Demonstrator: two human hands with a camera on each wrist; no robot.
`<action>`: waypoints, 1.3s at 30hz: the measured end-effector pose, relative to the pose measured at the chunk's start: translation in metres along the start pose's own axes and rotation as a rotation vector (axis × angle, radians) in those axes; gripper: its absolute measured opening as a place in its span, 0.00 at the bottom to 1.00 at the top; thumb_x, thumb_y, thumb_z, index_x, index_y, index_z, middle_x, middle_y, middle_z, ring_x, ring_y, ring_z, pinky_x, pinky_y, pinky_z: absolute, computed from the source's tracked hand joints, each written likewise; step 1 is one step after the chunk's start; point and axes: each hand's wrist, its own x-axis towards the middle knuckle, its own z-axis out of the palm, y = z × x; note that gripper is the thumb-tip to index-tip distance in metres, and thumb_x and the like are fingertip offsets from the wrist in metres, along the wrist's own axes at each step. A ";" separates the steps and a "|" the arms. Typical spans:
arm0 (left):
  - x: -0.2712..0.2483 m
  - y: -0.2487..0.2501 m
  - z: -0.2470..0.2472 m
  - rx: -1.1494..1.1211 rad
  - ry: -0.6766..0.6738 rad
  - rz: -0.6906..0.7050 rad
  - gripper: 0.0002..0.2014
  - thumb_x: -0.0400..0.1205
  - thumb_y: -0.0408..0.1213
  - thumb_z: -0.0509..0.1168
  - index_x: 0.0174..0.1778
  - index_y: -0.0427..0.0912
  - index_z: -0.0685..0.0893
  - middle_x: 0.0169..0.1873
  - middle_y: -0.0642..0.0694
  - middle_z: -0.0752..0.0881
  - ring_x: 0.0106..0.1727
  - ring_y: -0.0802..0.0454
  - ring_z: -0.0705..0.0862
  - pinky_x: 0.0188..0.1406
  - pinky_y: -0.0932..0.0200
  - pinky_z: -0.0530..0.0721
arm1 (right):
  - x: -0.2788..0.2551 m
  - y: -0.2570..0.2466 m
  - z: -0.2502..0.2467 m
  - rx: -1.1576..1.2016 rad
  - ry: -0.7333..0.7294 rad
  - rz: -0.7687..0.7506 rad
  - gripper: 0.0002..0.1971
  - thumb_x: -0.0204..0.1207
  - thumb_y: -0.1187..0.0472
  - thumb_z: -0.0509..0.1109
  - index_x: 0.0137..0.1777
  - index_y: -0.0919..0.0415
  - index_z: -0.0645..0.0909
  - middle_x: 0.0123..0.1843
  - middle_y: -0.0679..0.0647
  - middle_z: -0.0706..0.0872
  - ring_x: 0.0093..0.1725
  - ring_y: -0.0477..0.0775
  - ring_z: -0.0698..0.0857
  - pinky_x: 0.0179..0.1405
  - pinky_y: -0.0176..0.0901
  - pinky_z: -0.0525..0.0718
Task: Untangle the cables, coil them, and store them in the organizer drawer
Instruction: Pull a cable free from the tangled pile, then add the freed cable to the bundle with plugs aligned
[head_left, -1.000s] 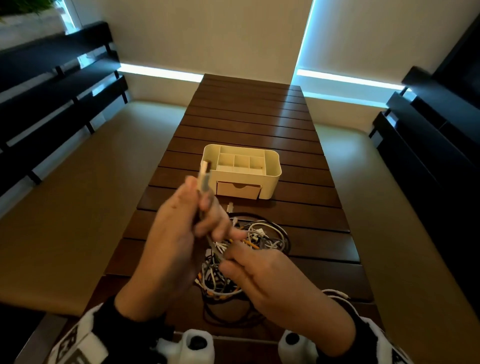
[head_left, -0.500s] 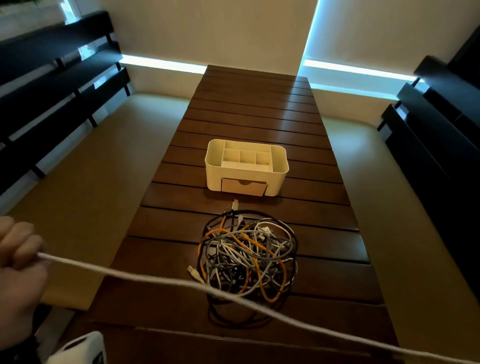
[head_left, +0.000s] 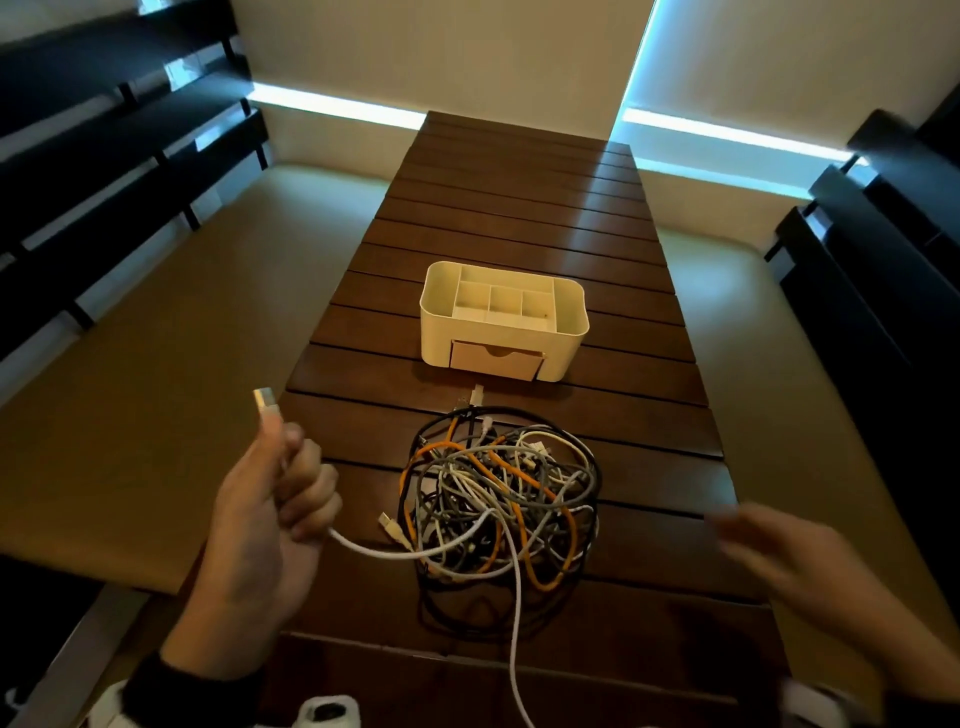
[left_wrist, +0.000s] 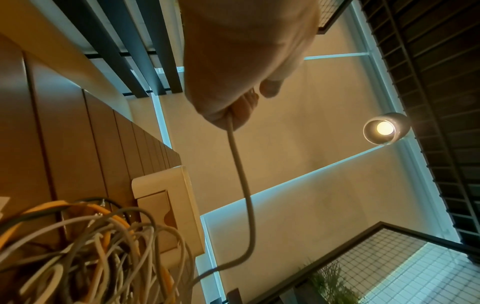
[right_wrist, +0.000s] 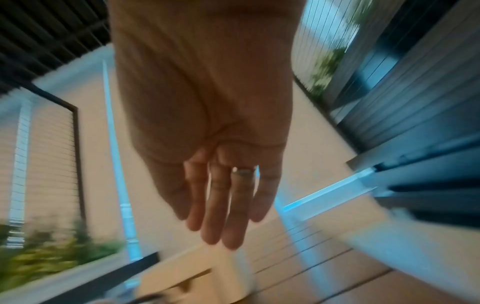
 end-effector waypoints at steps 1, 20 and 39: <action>0.000 -0.003 0.001 0.032 -0.019 -0.012 0.20 0.66 0.58 0.74 0.32 0.48 0.74 0.19 0.56 0.63 0.22 0.58 0.51 0.13 0.69 0.56 | 0.014 -0.015 0.010 -0.008 0.028 -0.100 0.16 0.75 0.66 0.69 0.48 0.39 0.78 0.46 0.30 0.77 0.50 0.34 0.81 0.47 0.28 0.78; 0.020 -0.049 0.023 0.549 -0.014 0.015 0.21 0.75 0.45 0.69 0.40 0.25 0.79 0.19 0.48 0.69 0.20 0.58 0.63 0.20 0.69 0.64 | 0.086 -0.106 0.075 -0.635 -0.372 -0.259 0.13 0.78 0.63 0.63 0.61 0.59 0.72 0.55 0.59 0.83 0.54 0.61 0.82 0.49 0.51 0.79; 0.035 -0.101 0.028 1.037 -0.362 0.009 0.07 0.72 0.34 0.77 0.32 0.49 0.87 0.34 0.54 0.89 0.41 0.65 0.85 0.46 0.61 0.83 | 0.024 -0.141 -0.061 1.181 0.322 -0.689 0.11 0.78 0.56 0.58 0.46 0.55 0.83 0.22 0.41 0.72 0.23 0.42 0.64 0.29 0.37 0.66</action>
